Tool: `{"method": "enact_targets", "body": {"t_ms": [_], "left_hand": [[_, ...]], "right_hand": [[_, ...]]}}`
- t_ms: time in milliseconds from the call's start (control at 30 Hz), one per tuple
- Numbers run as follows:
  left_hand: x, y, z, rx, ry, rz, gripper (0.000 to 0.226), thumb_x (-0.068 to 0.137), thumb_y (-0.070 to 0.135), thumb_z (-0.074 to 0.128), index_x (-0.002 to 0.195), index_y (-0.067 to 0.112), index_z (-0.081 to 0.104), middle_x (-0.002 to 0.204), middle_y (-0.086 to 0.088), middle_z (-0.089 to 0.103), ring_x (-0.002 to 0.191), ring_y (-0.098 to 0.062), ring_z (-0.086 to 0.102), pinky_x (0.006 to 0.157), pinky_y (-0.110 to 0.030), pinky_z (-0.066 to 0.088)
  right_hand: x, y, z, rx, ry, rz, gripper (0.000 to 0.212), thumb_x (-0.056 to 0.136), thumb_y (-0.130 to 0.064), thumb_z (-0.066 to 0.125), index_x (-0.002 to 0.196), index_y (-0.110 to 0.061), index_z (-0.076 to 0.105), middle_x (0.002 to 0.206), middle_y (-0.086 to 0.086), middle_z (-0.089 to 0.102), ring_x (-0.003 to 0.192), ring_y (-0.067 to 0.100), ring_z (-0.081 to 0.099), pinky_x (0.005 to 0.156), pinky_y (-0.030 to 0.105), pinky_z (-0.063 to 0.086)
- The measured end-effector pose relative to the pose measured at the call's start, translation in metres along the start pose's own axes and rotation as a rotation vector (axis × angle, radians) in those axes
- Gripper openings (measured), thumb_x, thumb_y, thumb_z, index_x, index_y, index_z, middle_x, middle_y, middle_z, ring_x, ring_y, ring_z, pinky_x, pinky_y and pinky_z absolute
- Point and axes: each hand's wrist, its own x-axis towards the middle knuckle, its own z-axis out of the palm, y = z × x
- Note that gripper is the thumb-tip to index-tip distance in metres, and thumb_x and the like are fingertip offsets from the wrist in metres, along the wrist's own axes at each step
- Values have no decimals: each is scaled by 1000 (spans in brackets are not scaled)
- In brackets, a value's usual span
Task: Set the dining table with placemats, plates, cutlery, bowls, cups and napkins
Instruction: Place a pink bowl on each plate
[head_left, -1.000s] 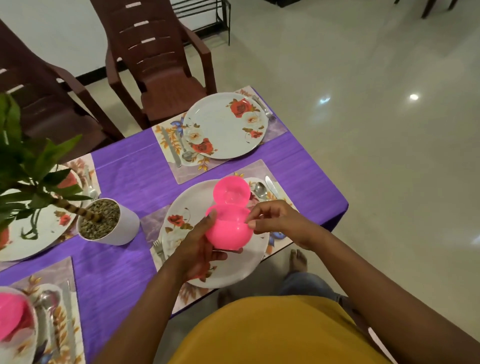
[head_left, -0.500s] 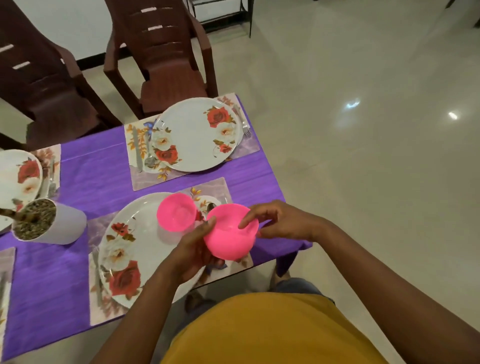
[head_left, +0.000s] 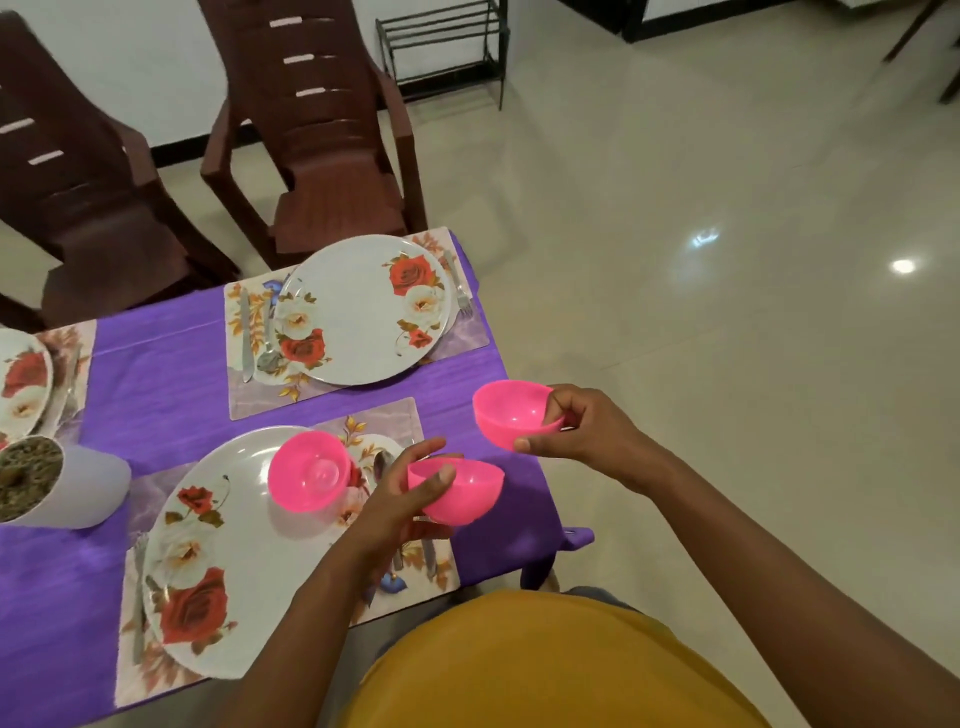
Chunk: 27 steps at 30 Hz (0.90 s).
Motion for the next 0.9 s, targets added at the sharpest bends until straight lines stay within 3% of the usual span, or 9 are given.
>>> {"method": "enact_targets", "body": {"t_ms": [100,200,300,467,567,667,900], "left_hand": [[16,4,5,15,-1,28,86,61,59,89,138,36,59,140,0,64,116,-32,70,89,-61,60],[28,9,15,44,-5,44,107,47,69,94,141,32,58,140,-3,61,117,-32,69,90,-59,61],[35,11,26,72,1,47,108,48,65,95,143,32,56,140,-6,55,119,-33,66,89,-53,62],[50,11,49,90,37,99,114,47,60,96,147,29,49,139,-6,56,122,-28,63,83,-44,64],[61,13,69,115,76,143,108,50,53,95,145,30,51,138,-2,59,123,-22,63,88,-44,63],[81,19,96,145,127,189,102,51,52,95,143,35,54,138,1,60,122,-19,63,97,-46,60],[132,46,190,81,272,260,101,48,50,94,139,31,56,136,1,62,120,-17,64,90,-33,60]], "right_hand": [[-9,2,-3,-11,105,10,42,67,-27,97,71,-12,58,91,2,67,80,13,60,70,35,50],[-20,3,-7,63,159,59,39,68,-29,97,95,-22,69,109,-3,69,93,19,68,77,36,58],[-28,7,-13,72,171,86,65,69,-31,96,123,-32,60,129,-5,60,106,21,68,83,36,62],[-25,18,-40,55,152,127,99,65,-41,96,148,-38,41,138,-9,50,116,13,61,92,32,58],[-10,22,-66,81,109,129,108,64,-36,97,155,-30,37,141,-10,49,118,8,57,95,29,55],[10,23,-104,109,53,116,102,59,-37,96,148,-31,44,138,-13,52,122,11,58,101,36,56],[56,29,-227,8,-95,108,105,53,-40,96,143,-36,44,138,-12,50,124,14,56,102,45,56]]}}
